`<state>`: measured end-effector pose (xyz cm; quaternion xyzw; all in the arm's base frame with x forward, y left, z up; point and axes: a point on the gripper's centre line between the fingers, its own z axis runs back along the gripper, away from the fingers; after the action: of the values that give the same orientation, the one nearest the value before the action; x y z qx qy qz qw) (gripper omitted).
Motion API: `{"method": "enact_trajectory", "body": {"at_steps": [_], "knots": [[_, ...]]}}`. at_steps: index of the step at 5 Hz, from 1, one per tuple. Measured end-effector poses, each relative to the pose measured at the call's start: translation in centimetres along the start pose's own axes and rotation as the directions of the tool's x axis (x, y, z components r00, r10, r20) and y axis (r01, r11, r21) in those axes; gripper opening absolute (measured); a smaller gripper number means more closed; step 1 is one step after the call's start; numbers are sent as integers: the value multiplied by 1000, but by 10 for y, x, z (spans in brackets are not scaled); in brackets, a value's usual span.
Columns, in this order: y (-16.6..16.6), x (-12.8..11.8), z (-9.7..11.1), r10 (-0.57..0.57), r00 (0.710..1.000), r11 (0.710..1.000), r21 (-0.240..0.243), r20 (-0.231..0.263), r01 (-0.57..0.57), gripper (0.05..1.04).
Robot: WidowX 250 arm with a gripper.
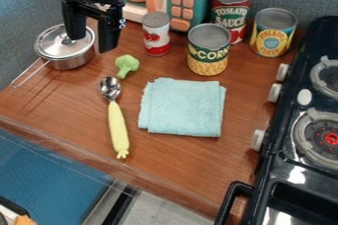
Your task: Move the blue towel to the middle bottom of the table
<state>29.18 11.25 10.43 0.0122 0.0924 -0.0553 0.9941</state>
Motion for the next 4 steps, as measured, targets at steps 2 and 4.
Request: {"method": "enact_trajectory", "body": {"at_steps": [2, 4], "knots": [[-18, 18, -8, -103, 995, 994, 34, 8, 103, 1001], [-53, 19, -2, -227, 972, 972, 74, 55, 222, 1001]]}}
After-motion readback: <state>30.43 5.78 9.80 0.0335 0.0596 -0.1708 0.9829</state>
